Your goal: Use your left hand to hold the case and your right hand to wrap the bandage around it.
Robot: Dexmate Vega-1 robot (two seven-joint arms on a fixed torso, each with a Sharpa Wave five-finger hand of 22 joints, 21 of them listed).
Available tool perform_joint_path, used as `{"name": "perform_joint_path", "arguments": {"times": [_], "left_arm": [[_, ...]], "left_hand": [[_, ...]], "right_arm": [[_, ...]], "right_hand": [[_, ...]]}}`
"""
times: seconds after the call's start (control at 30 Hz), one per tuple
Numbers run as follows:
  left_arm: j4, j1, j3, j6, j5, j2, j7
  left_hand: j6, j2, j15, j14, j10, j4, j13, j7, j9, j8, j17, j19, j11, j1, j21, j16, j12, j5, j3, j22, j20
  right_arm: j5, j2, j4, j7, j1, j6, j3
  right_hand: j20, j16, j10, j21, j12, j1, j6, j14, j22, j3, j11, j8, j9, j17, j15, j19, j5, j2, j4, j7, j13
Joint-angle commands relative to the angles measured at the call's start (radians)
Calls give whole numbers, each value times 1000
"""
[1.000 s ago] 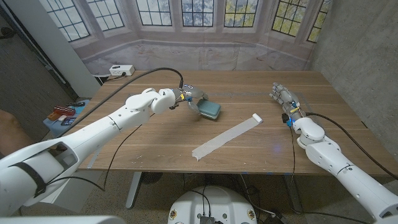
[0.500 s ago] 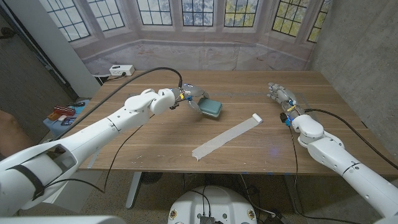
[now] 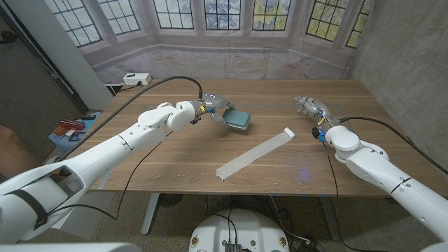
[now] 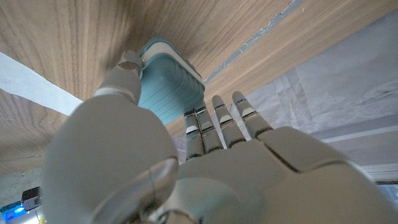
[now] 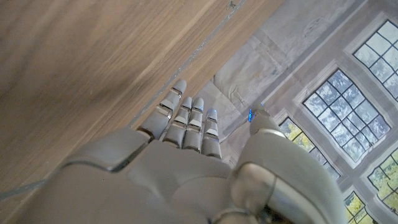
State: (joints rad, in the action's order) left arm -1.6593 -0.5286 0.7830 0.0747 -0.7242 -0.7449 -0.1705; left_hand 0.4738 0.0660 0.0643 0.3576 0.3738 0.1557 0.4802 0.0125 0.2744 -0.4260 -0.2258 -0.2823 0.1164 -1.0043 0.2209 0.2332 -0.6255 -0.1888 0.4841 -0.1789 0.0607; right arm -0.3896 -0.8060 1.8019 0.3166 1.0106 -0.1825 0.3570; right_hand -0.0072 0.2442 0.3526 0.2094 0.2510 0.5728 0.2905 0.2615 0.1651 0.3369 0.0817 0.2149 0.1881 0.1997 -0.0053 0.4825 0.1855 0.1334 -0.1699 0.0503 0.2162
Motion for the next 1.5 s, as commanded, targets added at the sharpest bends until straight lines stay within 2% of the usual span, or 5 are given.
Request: {"name": "perform_joint_path", "arguments": {"times": [0.03,0.5,0.57,0.97,1.5], "left_arm": [[-6,-31,-23,4,36,-8,38],[-3,-39,-26,6,48,-10,52],[1,-37,-26,6,49,-7,56],[19,-34,-31,14,66,2,82],[58,-33,-34,33,104,15,122]], "left_hand": [[86,-35,3,11,35,-7,7,18,39,-134,-5,-5,29,-14,0,5,-9,-5,4,-6,-5],[91,-36,6,15,40,-7,12,23,35,-143,-9,-2,29,-13,-3,3,-10,-5,5,-6,-9],[92,-36,7,14,40,-7,13,24,35,-144,-10,-1,29,-13,-3,2,-10,-6,5,-6,-9],[95,-36,11,18,47,-6,19,27,31,-153,-14,2,30,-11,-6,1,-12,-7,5,-6,-10],[103,-39,15,24,52,-6,24,30,28,-163,-19,3,38,-10,-7,0,-13,-8,6,-6,-11]], "right_arm": [[93,-67,148,33,-44,-289,64],[206,-82,259,58,-105,-530,150],[238,-88,286,62,-120,-587,176],[318,-104,362,37,-165,-744,250],[446,-121,418,-28,-268,-933,417]], "right_hand": [[4,6,26,6,12,24,23,22,4,4,1,5,3,-1,0,22,6,-5,-6,5,5],[15,10,81,3,40,73,68,69,4,9,-3,10,4,-3,-3,47,3,-30,-13,19,18],[19,10,89,3,44,79,75,74,4,9,-2,11,4,-4,-2,49,2,-34,-14,21,19],[29,13,130,5,70,115,122,115,5,7,-4,15,5,-4,-1,84,-3,-63,-11,28,32],[34,17,176,1,101,164,175,164,6,9,-9,20,6,-4,-4,103,-5,-90,-11,25,47]]}}
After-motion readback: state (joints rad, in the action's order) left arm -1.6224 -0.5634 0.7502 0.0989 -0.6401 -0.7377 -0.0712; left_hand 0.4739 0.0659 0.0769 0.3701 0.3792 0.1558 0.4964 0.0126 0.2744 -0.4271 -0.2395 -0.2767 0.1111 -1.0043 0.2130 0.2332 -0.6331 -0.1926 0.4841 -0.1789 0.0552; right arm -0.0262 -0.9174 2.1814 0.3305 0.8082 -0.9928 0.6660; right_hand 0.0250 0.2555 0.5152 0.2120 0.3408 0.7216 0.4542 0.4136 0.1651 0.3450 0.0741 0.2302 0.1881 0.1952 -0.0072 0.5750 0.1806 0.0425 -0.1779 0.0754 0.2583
